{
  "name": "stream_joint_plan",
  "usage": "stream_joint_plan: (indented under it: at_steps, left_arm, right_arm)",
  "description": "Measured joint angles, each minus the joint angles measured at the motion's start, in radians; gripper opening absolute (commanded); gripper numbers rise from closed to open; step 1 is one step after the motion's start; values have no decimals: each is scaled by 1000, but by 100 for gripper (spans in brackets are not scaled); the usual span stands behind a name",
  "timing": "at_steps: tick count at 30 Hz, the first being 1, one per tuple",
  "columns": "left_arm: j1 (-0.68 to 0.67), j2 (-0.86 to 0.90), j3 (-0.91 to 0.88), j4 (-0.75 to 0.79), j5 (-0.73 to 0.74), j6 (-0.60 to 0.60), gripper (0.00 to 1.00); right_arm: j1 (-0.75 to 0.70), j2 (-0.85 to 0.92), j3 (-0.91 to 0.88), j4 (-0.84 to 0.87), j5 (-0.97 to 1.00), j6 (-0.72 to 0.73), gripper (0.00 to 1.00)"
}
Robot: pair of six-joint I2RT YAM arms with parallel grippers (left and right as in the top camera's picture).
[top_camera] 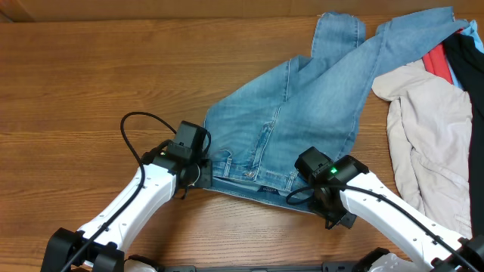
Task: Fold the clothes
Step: 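Drag the jeans waistband left toward the table edge with the left gripper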
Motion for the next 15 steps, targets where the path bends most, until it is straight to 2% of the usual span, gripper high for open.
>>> stream_joint_plan:
  at_steps: [10,15]
  left_arm:
    - [-5,0,0,-87,-21,-28,4]
    - [69,0,33,-88,-59,-51,4]
  right_arm:
    - [0,0,0,-37,-98,20,4]
    - [20,0,0,29,-150,-96,6]
